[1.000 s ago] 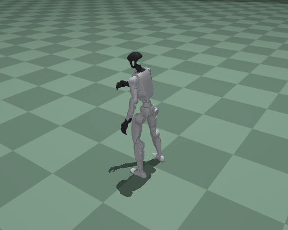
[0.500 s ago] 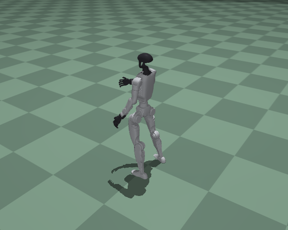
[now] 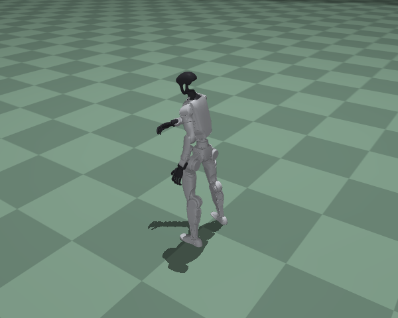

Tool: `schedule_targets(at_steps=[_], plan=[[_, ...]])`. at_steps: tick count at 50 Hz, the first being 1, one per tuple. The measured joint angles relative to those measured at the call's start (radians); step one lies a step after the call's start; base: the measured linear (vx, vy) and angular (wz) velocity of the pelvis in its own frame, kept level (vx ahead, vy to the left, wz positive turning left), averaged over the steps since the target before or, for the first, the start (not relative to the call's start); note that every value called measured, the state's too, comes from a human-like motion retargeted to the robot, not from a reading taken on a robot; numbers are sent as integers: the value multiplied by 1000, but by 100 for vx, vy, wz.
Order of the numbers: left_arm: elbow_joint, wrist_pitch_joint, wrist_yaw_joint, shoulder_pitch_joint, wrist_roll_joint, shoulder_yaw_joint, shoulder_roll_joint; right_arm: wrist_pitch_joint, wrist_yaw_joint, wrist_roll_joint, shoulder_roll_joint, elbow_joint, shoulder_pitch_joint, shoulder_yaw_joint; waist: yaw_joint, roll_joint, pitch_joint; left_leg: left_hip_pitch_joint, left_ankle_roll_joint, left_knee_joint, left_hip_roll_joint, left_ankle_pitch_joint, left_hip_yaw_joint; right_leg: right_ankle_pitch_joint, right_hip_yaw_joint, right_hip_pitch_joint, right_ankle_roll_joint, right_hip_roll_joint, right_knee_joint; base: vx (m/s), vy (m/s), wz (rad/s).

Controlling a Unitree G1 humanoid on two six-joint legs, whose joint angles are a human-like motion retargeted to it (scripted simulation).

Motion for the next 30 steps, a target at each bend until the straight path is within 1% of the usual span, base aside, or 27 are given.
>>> schedule_targets(at_steps=[3,7,8,9,10,13,15,16,18,20,22,23,24,25,26,28,30], plan=[[-73,-23,-3,3,-57,-8,14,8,-67,-70,-6,112,-106,41,18,6,87,-71,-9,-7,2,26,-2,22,4,-79,0,1,9,-30,-2,6],[-158,-51,1,9,-130,-24,44,27,-151,-135,-32,287,-286,137,45,16,218,-187,-27,-27,8,74,-2,61,12,-215,3,5,24,-34,-3,3],[-176,-57,5,14,-148,-29,53,32,-171,-142,-42,331,-333,167,49,19,247,-225,-32,-35,10,90,-3,73,11,-257,3,6,27,-35,-4,16],[-192,-66,4,22,-166,-39,61,32,-195,-140,-66,364,-380,209,52,23,261,-280,-36,-40,12,107,-9,85,9,-313,2,7,31,-36,-4,26],[-208,-75,3,30,-185,-49,69,30,-222,-135,-98,393,-427,258,55,28,269,-343,-40,-43,14,125,-15,98,5,-377,0,8,34,-34,-4,35],[-239,-86,9,80,-247,-61,97,59,-253,-164,-95,565,-562,349,43,27,269,-532,-64,-51,19,179,-40,146,-17,-555,3,11,34,-32,-5,45],[-247,-97,-11,114,-233,-56,104,104,-266,-181,-111,662,-656,418,36,30,269,-662,-89,-51,17,224,-52,198,-32,-676,28,7,32,-30,-4,46],[-253,-98,-10,127,-254,-60,112,115,-270,-199,-119,717,-708,444,34,34,269,-725,-93,-51,18,242,-61,208,-40,-738,26,7,40,-26,-4,45],[-255,-95,3,144,-288,-74,124,141,-245,-238,-124,834,-820,474,30,36,269,-857,-92,-51,22,280,-80,229,-52,-868,16,6,59,-22,-5,40],[-260,-95,9,164,-324,-82,141,162,-234,-235,-127,944,-927,469,30,36,269,-977,-93,-51,25,314,-96,244,-62,-994,15,3,88,-18,-2,33],[-250,-108,-50,197,-266,-76,134,158,-210,-235,-145,1032,-1023,383,35,21,269,-1155,-109,104,-6,252,-53,216,-48,-1172,50,-44,227,-15,6,37],[-251,-108,-55,206,-270,-74,138,163,-211,-203,-149,1061,-1076,362,33,18,269,-1225,-109,136,-8,251,-58,217,-49,-1236,50,-49,255,-16,0,40],[-259,-108,-60,224,-287,-65,147,167,-254,-154,-157,1072,-1116,354,33,15,269,-1291,-109,173,-11,247,-57,219,-48,-1300,50,-55,286,-19,-4,36],[-271,-109,-65,245,-310,-53,159,170,-319,-96,-165,1074,-1150,352,34,11,269,-1355,-109,213,-14,242,-53,221,-45,-1362,50,-60,318,-17,-3,44],[-275,-114,-58,255,-319,-56,164,168,-343,-53,-172,1071,-1190,368,26,11,269,-1413,-109,241,-19,242,-59,218,-49,-1417,50,-70,349,-14,-2,60],[-279,-129,-48,266,-321,-72,167,155,-394,35,-195,1050,-1274,452,10,25,269,-1524,-109,291,-31,245,-74,210,-62,-1519,50,-92,409,-8,-1,84],[-282,-124,-46,279,-324,-70,172,167,-370,-23,-180,1064,-1333,425,-10,8,269,-1618,-109,336,-46,240,-80,198,-62,-1612,50,-116,469,0,2,87]])
